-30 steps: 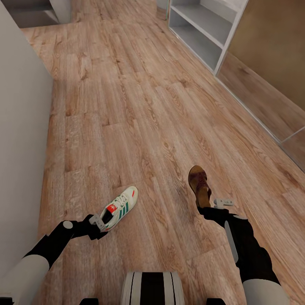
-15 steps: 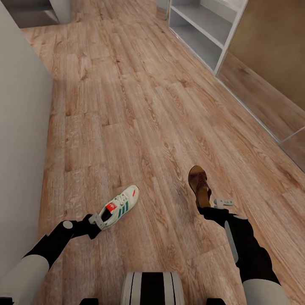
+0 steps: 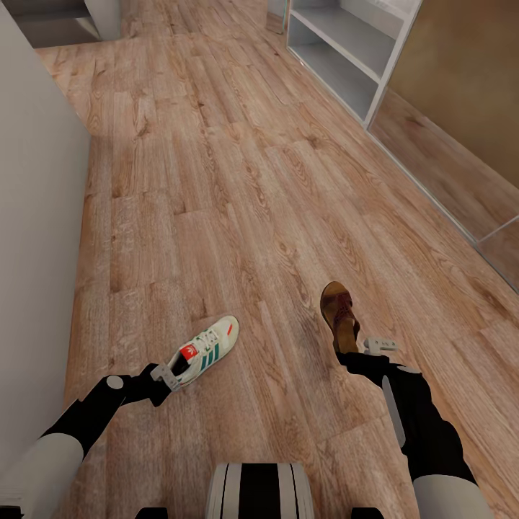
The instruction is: Pick up the two gym shoes and the two sandals from the corridor floor and place them onto the hallstand (shoe rack) in the corridor, making sure they are on the rack and not on the floor. Arrange them so the two gym shoes are next to each other and the two sandals are next to each other.
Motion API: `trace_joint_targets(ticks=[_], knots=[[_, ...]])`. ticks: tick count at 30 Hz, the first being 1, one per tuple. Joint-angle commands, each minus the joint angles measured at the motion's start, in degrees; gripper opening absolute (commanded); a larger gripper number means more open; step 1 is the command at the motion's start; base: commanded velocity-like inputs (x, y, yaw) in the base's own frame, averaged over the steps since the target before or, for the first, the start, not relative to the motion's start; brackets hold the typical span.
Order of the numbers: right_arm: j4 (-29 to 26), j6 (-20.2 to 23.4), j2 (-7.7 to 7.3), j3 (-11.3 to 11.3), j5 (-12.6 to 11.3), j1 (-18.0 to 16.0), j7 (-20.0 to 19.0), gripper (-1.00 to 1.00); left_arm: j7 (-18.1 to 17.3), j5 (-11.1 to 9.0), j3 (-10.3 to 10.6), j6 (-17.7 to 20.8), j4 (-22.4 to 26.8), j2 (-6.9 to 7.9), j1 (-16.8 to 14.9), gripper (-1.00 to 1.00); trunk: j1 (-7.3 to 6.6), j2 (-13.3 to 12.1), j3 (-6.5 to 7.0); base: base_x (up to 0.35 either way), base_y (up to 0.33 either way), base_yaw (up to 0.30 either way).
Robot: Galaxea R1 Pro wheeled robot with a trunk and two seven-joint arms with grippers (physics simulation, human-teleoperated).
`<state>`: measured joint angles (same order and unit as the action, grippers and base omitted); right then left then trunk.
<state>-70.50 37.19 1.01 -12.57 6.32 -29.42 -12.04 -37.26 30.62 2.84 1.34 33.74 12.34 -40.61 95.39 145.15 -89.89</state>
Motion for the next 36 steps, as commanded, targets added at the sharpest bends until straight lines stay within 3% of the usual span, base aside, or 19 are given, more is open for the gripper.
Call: trace_joint_targets(ticks=[1,16,23,31,34,36], knots=[[-0.08,0.27,0.06,-0.17,0.44,-0.03,-0.44,-1.0,-0.09,0.49,0.15,0.06,0.1,0.05,0.0,-1.0,-0.01,0.01,-0.04,0.0,0.0,0.0],[-0.08,0.29,0.08,-0.17,0.44,-0.02,-0.44,-1.0,-0.1,0.49,0.15,0.06,0.1,0.05,0.0,-1.0,-0.01,0.01,-0.04,0.0,0.0,0.0],[-0.08,0.27,0.06,-0.17,0.44,-0.02,-0.44,-1.0,-0.18,0.49,-0.36,0.16,1.32,0.05,0.0,-1.0,-0.19,-0.08,1.52,0.0,0.0,0.0],[-0.08,0.28,0.05,-0.17,0.44,-0.02,-0.44,-1.0,-0.58,-0.13,-5.58,11.43,14.08,-0.24,0.0,-1.0,-0.39,-0.19,3.29,0.0,0.0,0.0],[-0.61,0.26,0.05,-0.11,0.39,-0.02,-0.5,-1.0,-0.66,-1.8,-6.04,15.79,18.04,-0.54,0.0,-1.0,-0.47,-0.23,3.95,0.0,0.0,0.0],[-2.29,0.26,0.08,-0.05,0.39,-0.02,-0.62,-1.0,-0.69,-4.36,-6.24,18.25,20.61,-0.6,0.0,-1.0,-0.52,-0.25,4.4,0.0,0.0,0.0]])
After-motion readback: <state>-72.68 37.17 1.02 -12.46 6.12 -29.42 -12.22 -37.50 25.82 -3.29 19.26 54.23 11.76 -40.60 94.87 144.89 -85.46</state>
